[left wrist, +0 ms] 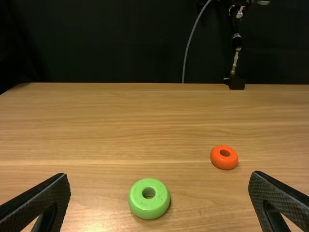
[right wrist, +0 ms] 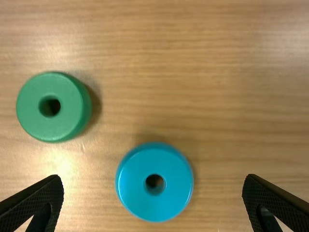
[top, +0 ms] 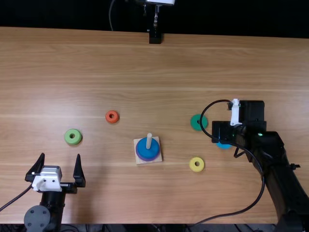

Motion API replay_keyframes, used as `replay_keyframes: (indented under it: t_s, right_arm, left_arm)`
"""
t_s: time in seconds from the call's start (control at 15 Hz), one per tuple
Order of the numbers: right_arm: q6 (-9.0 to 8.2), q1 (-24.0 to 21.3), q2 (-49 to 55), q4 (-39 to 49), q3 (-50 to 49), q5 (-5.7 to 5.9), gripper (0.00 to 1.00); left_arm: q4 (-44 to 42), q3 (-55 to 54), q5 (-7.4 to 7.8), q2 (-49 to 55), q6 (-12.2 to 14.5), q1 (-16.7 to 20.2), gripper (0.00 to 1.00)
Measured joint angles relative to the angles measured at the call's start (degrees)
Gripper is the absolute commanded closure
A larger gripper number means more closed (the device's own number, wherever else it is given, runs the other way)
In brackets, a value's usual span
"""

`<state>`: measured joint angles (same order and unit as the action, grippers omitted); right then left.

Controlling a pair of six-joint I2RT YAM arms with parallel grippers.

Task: Build the Hanoi tower: stack the rings onto the peg from bottom to top in this color order: purple, dark blue, light blue, dark green, light green, yellow, orange.

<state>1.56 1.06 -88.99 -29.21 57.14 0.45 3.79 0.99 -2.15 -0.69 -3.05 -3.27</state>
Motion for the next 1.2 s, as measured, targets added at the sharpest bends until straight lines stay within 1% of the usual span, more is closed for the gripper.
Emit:
replay_keyframes:
  t_s: [0.27,0.47,1.2]
  right_arm:
    - [0.02,0.0,-0.8,0.0,-0.3,-0.02,0.0]
    - [0.02,0.0,-5.7,-0.1,-0.3,0.02,0.0]
    - [-0.11,0.0,-10.4,-0.8,-0.1,0.22,0.0]
  left_arm:
    - [0.0,0.0,-0.02,0.0,0.0,0.0,0.0]
    - [0.0,0.0,0.0,0.0,0.0,0.0,0.0]
    - [0.0,0.0,0.0,0.0,0.0,0.0,0.0]
